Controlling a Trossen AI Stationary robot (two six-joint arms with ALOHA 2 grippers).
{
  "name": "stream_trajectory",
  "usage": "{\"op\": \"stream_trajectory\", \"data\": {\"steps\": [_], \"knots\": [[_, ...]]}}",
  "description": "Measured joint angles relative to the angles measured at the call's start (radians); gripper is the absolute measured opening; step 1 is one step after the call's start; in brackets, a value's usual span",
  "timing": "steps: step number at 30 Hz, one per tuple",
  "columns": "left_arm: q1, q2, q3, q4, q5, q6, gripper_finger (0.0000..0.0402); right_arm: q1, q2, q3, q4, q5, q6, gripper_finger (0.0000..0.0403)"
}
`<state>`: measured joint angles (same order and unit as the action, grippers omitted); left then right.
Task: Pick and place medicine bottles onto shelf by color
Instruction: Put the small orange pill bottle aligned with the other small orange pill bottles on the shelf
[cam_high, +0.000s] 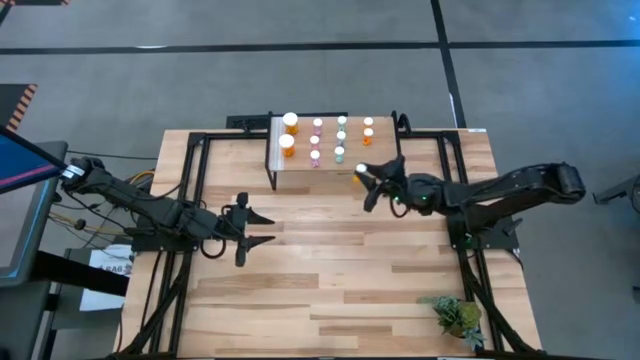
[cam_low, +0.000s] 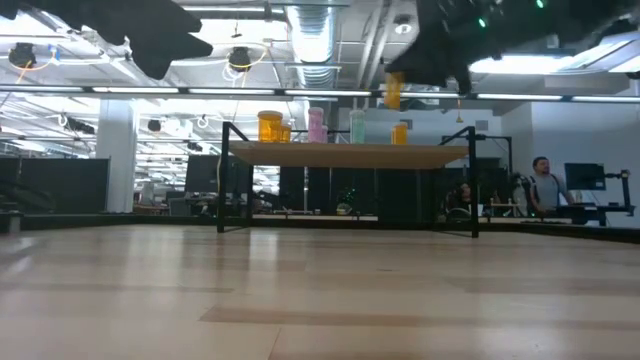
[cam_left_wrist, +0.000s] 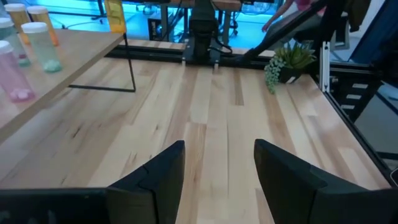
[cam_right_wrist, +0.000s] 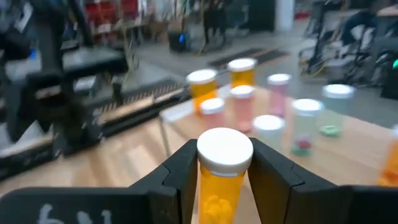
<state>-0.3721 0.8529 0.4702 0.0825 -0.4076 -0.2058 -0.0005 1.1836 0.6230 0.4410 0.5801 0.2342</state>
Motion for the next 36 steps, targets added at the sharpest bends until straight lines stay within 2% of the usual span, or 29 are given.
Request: {"op": "stream_trajectory", "data": {"steps": [4, 15, 24, 30, 36], "knots": [[0.001, 0.0, 0.0, 0.005, -0.001, 0.001, 0.0181, -0.046, -0.035, -0.1, 0.111, 0.059, -0.046, 0.0142], [0.001, 0.003, 0.0, 0.021, -0.008, 0.006, 0.0181, -0.203, -0.034, -0.107, 0.09, 0.077, -0.087, 0.0149], [0.001, 0.025, 0.001, 0.036, -0.009, 0.014, 0.0181, -0.272, 0.053, -0.106, 0.09, -0.047, -0.052, 0.0152], [0.001, 0.052, 0.001, 0.047, -0.007, 0.014, 0.0181, -0.285, 0.112, -0.104, 0.136, -0.052, -0.073, 0.015], [0.003, 0.065, -0.001, 0.049, -0.015, 0.023, 0.0181, -0.29, 0.109, -0.104, 0.139, -0.055, -0.068, 0.0149]]}}
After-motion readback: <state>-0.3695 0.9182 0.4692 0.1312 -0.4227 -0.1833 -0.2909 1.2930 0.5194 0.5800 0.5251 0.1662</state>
